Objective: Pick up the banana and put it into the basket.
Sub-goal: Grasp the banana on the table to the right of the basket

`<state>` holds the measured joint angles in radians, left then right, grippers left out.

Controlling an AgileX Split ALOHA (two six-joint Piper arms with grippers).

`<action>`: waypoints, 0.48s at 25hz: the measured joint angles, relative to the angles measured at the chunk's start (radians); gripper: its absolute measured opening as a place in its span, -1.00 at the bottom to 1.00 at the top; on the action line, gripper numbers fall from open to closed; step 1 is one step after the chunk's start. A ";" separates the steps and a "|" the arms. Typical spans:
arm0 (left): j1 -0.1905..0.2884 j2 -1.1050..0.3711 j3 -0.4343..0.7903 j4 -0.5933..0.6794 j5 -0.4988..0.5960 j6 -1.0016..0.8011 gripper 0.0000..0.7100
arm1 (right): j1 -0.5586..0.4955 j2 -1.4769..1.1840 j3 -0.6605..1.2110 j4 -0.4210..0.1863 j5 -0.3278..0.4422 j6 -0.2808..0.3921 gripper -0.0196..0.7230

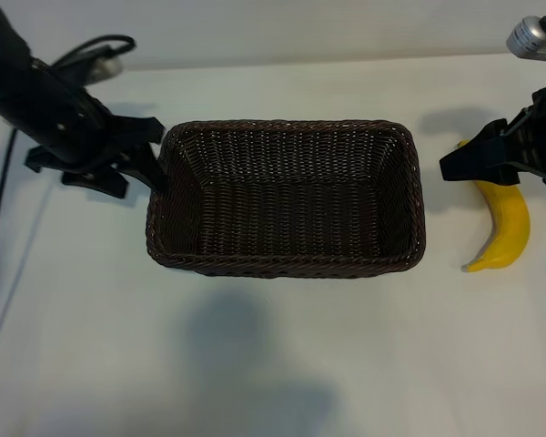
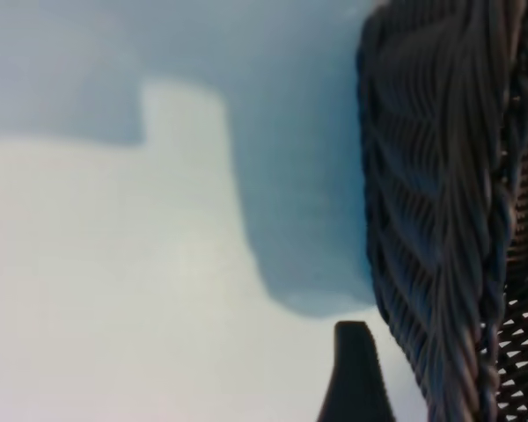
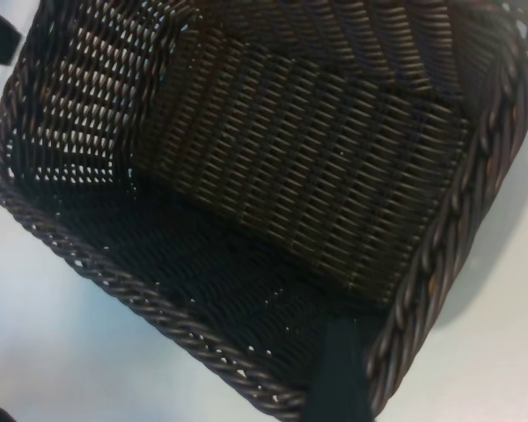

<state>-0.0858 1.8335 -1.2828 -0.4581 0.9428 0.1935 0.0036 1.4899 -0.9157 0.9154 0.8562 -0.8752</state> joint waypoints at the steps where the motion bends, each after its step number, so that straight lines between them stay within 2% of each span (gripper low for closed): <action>1: 0.010 -0.011 -0.001 0.002 0.004 -0.001 0.54 | 0.000 0.000 0.000 0.000 0.000 0.000 0.63; 7: 0.085 -0.064 -0.085 0.052 0.096 -0.023 0.54 | 0.000 0.000 0.000 -0.001 0.000 0.000 0.63; 9: 0.107 -0.066 -0.130 0.131 0.125 -0.060 0.54 | 0.000 0.000 0.000 -0.001 0.000 0.000 0.63; 12: 0.115 -0.066 -0.198 0.324 0.176 -0.138 0.54 | 0.000 0.000 0.000 -0.001 0.000 0.000 0.63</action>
<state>0.0296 1.7674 -1.4807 -0.1346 1.1184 0.0553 0.0036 1.4899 -0.9157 0.9145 0.8562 -0.8752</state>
